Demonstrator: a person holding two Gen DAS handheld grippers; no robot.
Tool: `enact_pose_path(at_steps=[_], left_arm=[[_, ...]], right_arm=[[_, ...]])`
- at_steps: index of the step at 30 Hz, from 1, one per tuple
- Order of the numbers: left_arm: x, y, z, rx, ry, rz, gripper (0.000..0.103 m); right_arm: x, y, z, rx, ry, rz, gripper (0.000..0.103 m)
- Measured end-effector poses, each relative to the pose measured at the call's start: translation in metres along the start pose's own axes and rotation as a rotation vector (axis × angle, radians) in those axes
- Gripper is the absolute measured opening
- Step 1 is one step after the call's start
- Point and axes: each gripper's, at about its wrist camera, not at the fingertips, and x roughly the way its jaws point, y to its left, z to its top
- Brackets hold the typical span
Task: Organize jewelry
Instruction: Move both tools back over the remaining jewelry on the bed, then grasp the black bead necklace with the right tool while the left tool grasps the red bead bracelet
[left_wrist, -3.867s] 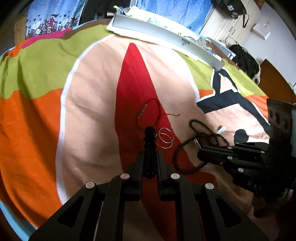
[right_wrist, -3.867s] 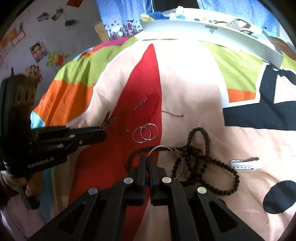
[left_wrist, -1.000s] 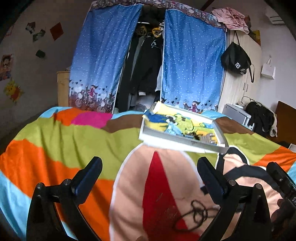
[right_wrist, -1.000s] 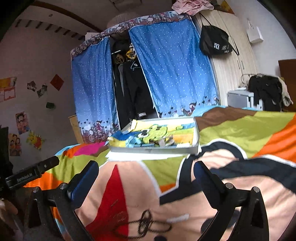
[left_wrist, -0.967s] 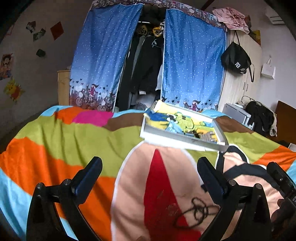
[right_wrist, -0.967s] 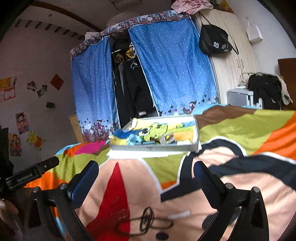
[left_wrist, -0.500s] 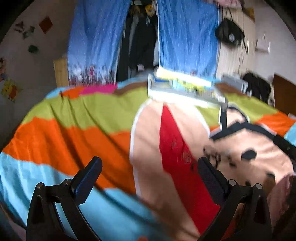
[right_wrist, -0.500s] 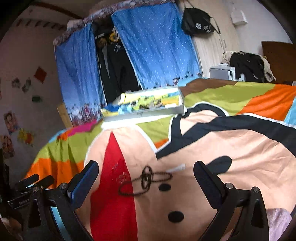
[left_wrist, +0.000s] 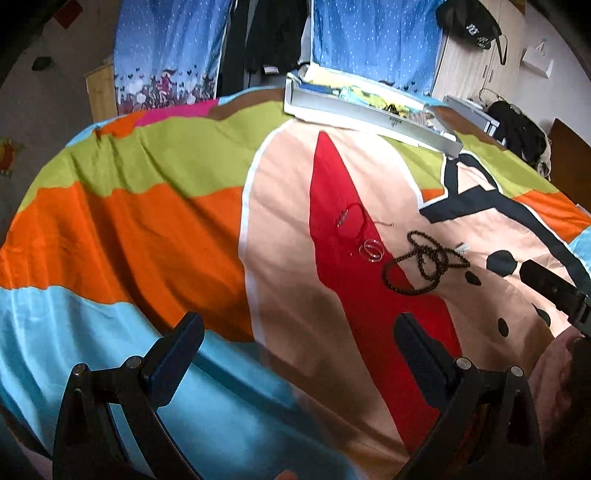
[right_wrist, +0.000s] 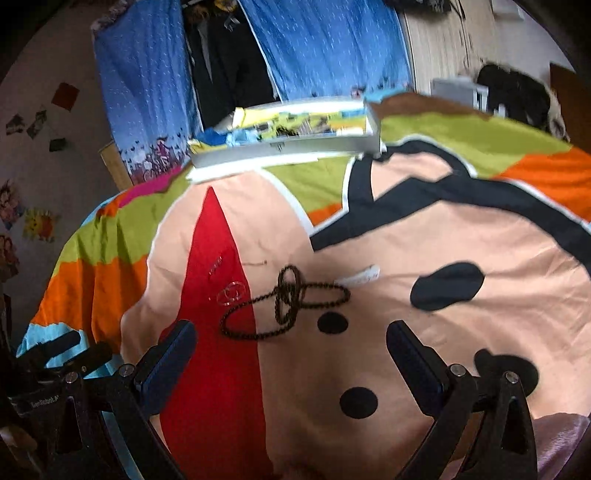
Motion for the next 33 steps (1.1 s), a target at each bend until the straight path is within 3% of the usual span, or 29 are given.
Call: enact_pose_path(at_steps=[10,15,22,33], left_arm=[[0.021,0.001,0.004,-0.014,0.057,-0.011,0.100],[0.041,-0.001,0.017,0.002,0.065,-0.022,0.100],[0.069,-0.002,0.032,0.035,0.096,-0.097,0.100],[0.093,-0.005,0.047,0.068,0.091,-0.139,0.100]], right_arm=[[0.025,-0.010,0.005,0.069,0.106,0.053,0.103],[0.047,-0.011,0.015,0.050,0.167,0.064,0.103],[0.082,-0.020,0.028,0.013,0.274,0.067,0.103],[0.108,-0.031,0.033,-0.013,0.339,0.056,0.103]])
